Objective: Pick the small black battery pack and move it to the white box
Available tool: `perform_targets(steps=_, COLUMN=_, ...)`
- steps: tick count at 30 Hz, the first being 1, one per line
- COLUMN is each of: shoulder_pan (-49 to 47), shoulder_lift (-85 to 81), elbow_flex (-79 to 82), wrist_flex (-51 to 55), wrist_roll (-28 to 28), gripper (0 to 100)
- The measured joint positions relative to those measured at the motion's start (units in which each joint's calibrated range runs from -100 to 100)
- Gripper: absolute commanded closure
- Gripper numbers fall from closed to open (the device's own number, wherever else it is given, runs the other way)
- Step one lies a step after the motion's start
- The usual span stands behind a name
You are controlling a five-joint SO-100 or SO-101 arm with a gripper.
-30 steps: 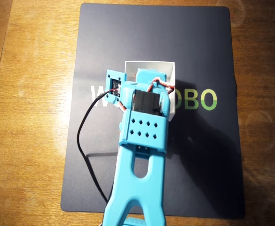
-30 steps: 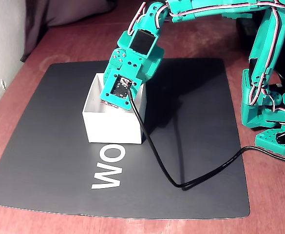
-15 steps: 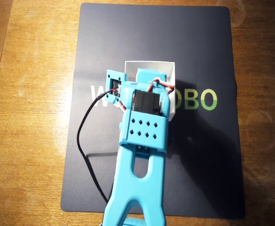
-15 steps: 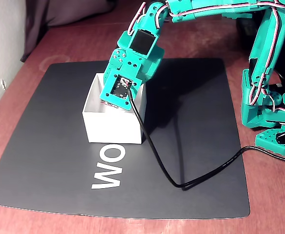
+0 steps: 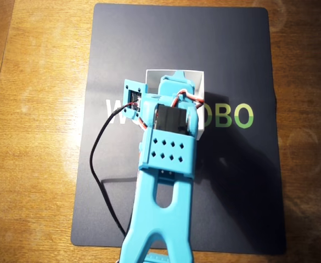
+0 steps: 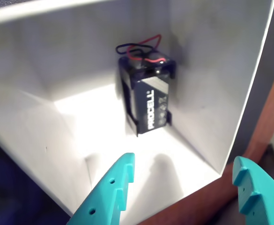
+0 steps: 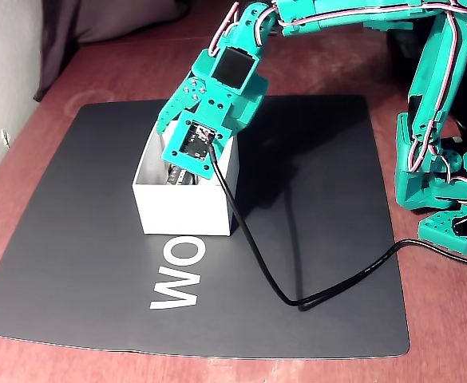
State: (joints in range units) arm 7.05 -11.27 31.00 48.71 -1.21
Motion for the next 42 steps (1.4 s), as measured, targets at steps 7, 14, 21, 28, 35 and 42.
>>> perform_targets(steps=7, shoulder_pan=0.0, shoulder_lift=-1.7, elbow_flex=0.0, wrist_flex=0.0, wrist_roll=0.0, gripper=76)
perform_targets(steps=14, shoulder_pan=-7.3, shoulder_lift=-8.1, elbow_flex=0.0, wrist_flex=0.0, wrist_roll=0.0, gripper=76)
perform_targets(steps=21, shoulder_pan=-16.9, shoulder_lift=-14.1, elbow_flex=0.1, wrist_flex=0.1, wrist_roll=0.0, gripper=76)
perform_targets(steps=28, shoulder_pan=-24.7, shoulder_lift=-18.3, elbow_flex=0.1, wrist_flex=5.7, wrist_roll=-4.8, gripper=76)
perform_targets(steps=35, shoulder_pan=-25.7, shoulder_lift=-28.1, elbow_flex=8.8, wrist_flex=11.5, wrist_roll=-7.3, gripper=76)
perform_targets(steps=42, shoulder_pan=-25.7, shoulder_lift=-45.8, elbow_flex=26.2, wrist_flex=11.7, wrist_roll=-7.3, gripper=76)
